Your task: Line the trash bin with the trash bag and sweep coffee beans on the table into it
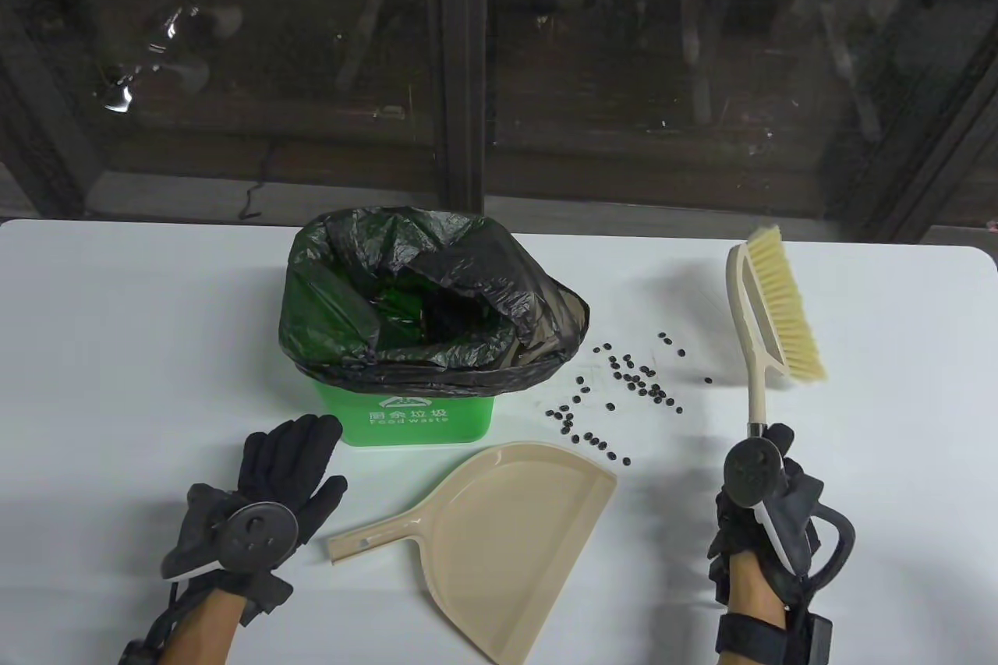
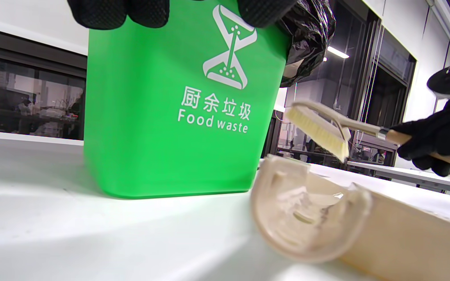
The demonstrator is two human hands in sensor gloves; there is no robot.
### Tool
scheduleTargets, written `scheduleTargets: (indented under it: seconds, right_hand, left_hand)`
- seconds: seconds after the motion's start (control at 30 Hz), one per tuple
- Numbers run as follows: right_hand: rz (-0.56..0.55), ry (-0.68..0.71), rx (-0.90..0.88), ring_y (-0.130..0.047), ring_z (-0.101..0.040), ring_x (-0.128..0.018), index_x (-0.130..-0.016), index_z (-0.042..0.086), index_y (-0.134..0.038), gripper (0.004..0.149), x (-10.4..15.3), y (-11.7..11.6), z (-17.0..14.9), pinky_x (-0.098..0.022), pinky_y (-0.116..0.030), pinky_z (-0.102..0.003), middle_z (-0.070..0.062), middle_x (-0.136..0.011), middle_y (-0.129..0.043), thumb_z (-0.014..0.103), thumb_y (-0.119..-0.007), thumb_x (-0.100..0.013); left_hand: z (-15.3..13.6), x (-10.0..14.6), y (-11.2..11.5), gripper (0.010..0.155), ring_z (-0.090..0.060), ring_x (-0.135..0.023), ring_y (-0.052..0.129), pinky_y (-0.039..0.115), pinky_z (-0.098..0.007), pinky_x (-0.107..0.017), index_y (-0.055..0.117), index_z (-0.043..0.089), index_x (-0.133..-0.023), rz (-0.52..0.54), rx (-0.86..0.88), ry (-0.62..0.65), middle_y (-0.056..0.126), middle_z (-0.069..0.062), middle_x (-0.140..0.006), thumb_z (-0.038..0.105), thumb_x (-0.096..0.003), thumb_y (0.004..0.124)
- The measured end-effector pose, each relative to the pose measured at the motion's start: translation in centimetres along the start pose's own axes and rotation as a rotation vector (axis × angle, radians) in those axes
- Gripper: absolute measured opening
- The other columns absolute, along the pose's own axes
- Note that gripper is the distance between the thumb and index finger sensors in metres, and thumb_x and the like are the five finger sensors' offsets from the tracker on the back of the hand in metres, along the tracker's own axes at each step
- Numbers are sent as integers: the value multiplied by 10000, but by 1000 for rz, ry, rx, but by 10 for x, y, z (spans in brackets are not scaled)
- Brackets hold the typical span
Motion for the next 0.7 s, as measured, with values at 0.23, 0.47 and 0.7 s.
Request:
scheduleTargets:
  seconds: [0.23, 0.47, 0.7]
  right_hand:
    - [123, 143, -469, -1002, -37, -294, -999, -23, -428, 685, 9, 10, 25, -126, -950, -235, -85, -662, -878, 310, -771, -508]
    - [478, 212, -998, -1005, -55, -275, -1011, -50, -346, 710, 13, -9, 38, -108, -943, -242, -106, -652, -881, 290, -741, -529]
    - [729, 216, -1165, -1002, -63, -273, -1014, -67, -312, 712, 15, -34, 45, -103, -939, -244, -131, -655, -876, 280, -720, -545]
  left_hand:
    - [1, 0, 1, 654, -688, -1005, 456, 312, -784, -673, 224, -39, -1211, -8, -5, 1, 334, -376, -1190, 315, -745, 515]
    - [1, -1, 2, 654, -689, -1004, 456, 310, -784, -673, 225, -40, -1211, -21, -11, 0, 334, -375, -1191, 315, -745, 515]
    - [1, -1, 3, 653, -689, -1005, 456, 313, -783, -673, 226, -39, -1211, -31, -14, -5, 333, -375, -1191, 314, -745, 515]
Point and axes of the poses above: the tracker on the back of each hand, its own z axis roughly to the thumb side, its own x axis roughly from the fingertips to the wrist, y = z × x, the point moved 4 cm from there along -x, roughly from the wrist to the fingertips
